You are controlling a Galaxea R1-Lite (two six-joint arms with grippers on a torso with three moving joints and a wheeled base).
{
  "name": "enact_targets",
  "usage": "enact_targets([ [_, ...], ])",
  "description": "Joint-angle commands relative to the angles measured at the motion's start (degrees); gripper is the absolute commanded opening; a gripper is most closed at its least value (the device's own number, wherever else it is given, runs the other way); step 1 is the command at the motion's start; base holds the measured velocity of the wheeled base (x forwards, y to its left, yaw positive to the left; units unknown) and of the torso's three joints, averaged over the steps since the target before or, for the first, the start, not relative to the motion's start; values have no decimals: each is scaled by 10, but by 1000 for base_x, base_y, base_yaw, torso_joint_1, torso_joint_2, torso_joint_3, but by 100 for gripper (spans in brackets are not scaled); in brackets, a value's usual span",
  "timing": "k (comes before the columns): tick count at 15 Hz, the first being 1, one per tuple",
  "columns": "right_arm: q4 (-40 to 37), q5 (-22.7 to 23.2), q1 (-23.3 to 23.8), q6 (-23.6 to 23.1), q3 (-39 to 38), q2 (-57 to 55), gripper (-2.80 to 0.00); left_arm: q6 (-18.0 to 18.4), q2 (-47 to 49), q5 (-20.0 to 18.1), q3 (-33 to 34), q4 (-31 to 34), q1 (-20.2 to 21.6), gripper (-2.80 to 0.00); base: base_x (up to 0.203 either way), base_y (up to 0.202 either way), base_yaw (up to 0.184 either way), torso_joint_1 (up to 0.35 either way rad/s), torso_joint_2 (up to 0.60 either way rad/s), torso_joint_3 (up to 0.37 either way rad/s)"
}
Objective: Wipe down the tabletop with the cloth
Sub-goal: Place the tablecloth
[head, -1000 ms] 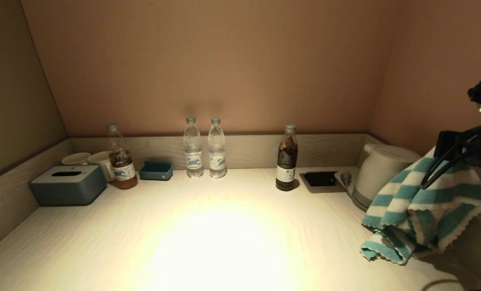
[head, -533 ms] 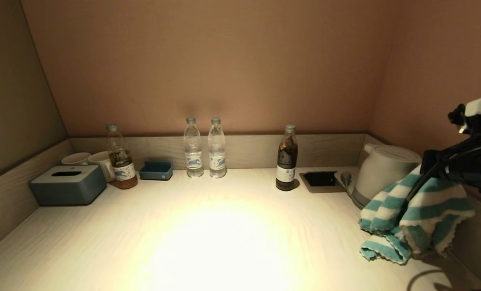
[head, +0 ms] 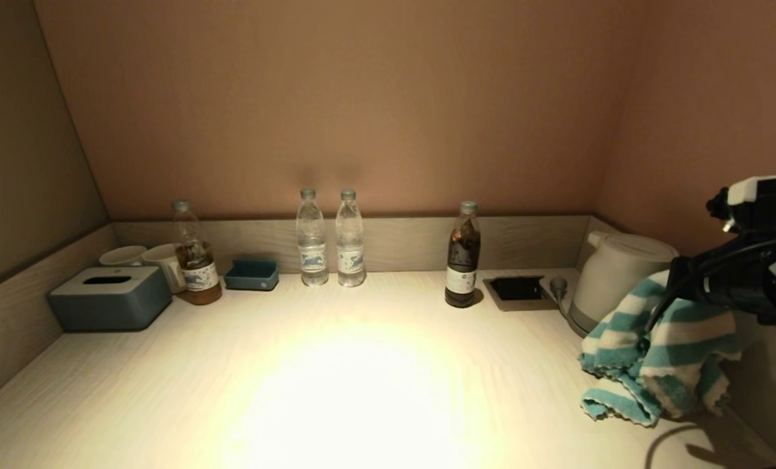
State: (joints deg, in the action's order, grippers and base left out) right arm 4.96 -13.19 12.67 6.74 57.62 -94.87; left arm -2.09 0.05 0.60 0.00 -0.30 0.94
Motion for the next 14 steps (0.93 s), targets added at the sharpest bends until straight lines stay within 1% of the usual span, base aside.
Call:
enact_targets([
  [1,0,-1,0,0,-1,-11,-280,0,0,0,0,0,0,-280,0,0,0,0,0,0],
  [5,0,-3,0,1,-14,-31,-280,0,0,0,0,0,0,-280,0,0,0,0,0,0],
  [10,0,-2,-1,17,-48,-55,-280,0,0,0,0,0,0,-280,0,0,0,0,0,0],
  [14,0,4,-1,18,-73,-64,-280,0,0,0,0,0,0,-280,0,0,0,0,0,0],
])
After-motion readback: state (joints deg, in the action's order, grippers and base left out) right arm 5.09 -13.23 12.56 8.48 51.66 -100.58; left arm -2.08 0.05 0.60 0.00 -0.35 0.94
